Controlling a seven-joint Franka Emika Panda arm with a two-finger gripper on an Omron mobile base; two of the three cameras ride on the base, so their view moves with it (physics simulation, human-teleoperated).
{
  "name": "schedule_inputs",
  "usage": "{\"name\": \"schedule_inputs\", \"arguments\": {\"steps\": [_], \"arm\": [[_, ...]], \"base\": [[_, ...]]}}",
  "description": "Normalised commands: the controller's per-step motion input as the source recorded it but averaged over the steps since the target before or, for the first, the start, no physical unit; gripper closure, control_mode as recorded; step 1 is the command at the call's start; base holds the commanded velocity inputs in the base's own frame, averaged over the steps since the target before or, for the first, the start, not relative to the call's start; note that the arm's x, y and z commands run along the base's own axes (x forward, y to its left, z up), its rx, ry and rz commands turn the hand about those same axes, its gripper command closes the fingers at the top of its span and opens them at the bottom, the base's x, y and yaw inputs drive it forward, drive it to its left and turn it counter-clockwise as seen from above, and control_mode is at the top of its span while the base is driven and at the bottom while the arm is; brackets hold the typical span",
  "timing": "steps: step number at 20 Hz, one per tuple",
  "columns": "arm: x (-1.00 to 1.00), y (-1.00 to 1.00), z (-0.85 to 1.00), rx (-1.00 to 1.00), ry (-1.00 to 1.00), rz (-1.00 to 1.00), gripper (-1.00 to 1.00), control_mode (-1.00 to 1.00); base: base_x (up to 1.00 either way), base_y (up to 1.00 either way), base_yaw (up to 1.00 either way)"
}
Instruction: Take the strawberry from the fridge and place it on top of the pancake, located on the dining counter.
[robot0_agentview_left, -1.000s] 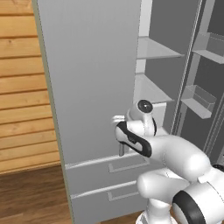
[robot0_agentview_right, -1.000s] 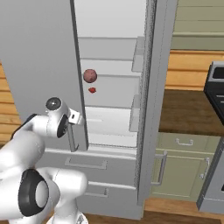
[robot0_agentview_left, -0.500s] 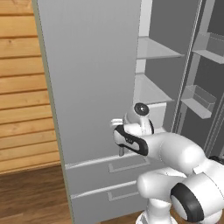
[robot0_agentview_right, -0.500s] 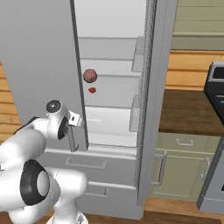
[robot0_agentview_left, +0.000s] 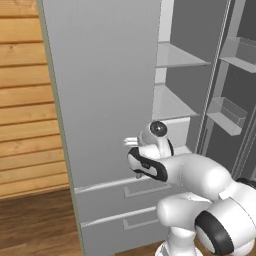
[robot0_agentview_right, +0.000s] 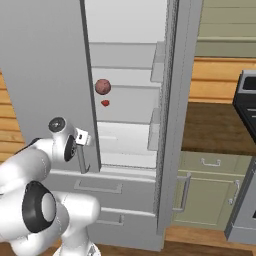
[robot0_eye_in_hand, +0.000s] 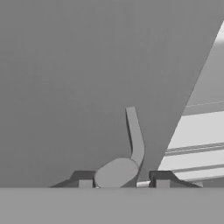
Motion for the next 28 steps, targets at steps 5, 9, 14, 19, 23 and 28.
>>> {"name": "schedule_inputs", "arguments": {"steps": [5, 9, 14, 19, 23, 28], "arm": [[-0.21, 0.21, 0.00, -0.01, -0.19, -0.08, 1.00, -1.00], [-0.92, 0.49, 0.00, 0.00, -0.03, -0.31, 1.00, -1.00], [-1.00, 0.62, 0.00, 0.00, -0.01, -0.31, 1.00, -1.00], [-0.86, 0.64, 0.00, -0.01, 0.00, -0.31, 1.00, -1.00], [-0.43, 0.42, 0.06, -0.02, 0.03, -0.23, -1.00, -1.00], [-0.05, -0.12, 0.84, 0.09, 0.08, 0.00, -1.00, -1.00]], "base": [[0.00, 0.00, 0.00], [0.00, 0.00, 0.00], [0.00, 0.00, 0.00], [0.00, 0.00, 0.00], [0.00, 0.00, 0.00], [0.00, 0.00, 0.00]]}}
